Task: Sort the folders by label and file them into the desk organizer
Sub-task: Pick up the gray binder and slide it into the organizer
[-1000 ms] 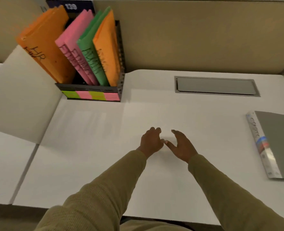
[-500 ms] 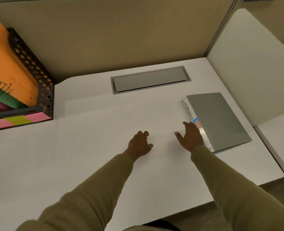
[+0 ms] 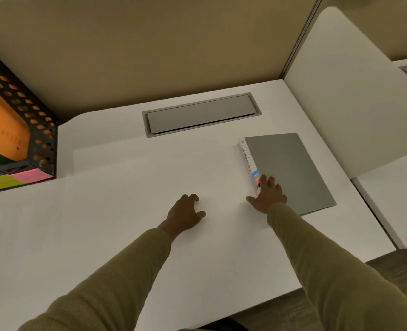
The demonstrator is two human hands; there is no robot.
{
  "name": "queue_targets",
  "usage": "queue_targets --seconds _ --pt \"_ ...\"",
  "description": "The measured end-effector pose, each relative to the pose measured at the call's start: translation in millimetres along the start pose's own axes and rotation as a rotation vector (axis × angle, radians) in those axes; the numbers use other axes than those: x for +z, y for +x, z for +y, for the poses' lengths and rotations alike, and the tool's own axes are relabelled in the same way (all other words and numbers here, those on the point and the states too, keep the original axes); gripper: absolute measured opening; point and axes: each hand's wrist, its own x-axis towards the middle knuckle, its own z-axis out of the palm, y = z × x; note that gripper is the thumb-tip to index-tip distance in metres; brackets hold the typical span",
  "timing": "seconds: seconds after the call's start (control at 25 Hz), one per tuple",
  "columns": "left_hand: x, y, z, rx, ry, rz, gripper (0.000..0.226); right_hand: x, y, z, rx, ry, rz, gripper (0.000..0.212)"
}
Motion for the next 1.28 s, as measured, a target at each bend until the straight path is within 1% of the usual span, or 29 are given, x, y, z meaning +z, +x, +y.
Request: queue_targets --seconds 0.2,0.4,0.52,0.6,0.64,0.72,0.76,0.84,0.88,0.92,1.0,1.12,1.2,1.28 --pt "-0.4 -8.6 -1.8 -0.063 -0.148 0.037 0.057 25.6 -42.9 -53.4 -0.184 -0.068 0.022 0.09" --pt "-3.5 -26.6 -19.3 -0.178 -0.279 0.135 0.061 52.5 -84.7 -92.0 -0.377 -0.031 0.07 0.084" --pt "-5.0 -37.3 -34.0 -0.26 -0.349 0.195 0.063 62.7 -98.0 -106.2 -0.475 0.082 0.002 0.082" --pt "-5.8 -45.9 -41.8 -0.319 -0.43 0.231 0.062 63.9 -103.2 -112.0 -0.529 0.23 -0.078 0.08" --pt "-5.9 -49.7 -44.3 -0.339 -0.479 0.246 0.059 62.2 -102.9 -112.4 -0.531 0.299 -0.079 0.078" --pt "-5.1 -54.8 -47.4 -0.39 -0.586 0.269 0.052 55.4 -96.3 -108.4 -0.452 0.328 -0.012 0.078" --pt "-4.2 -55.7 -48.4 -0.426 -0.649 0.274 0.05 51.4 -91.4 -103.3 -0.358 0.296 0.003 0.081" --pt "-2.7 -52.9 -47.3 -0.511 -0.847 0.269 0.048 47.5 -81.1 -87.3 -0.114 0.225 -0.072 0.091" --pt "-3.4 -52.6 -44.2 -0.544 -0.98 0.256 0.045 49.0 -77.8 -78.5 -0.029 0.222 -0.134 0.097" --pt "-3.5 -52.5 -41.5 -0.558 -1.092 0.238 0.042 52.4 -76.3 -71.0 0.01 0.232 -0.182 0.103" --pt "-3.1 -51.4 -37.7 -0.546 -1.19 0.209 0.034 59.9 -77.0 -62.3 0.001 0.245 -0.205 0.109" --pt "-7.0 -52.3 -29.8 -0.476 -1.231 0.162 0.02 57.9 -77.5 -58.2 -0.011 0.308 -0.179 0.107" --pt "-16.9 -55.6 -22.0 -0.393 -1.258 0.13 0.026 51.8 -74.5 -58.6 -0.01 0.407 -0.192 0.107" --pt "-31.3 -58.7 -13.2 -0.301 -1.291 0.121 0.042 43.5 -74.3 -62.4 -0.022 0.552 -0.196 0.112"
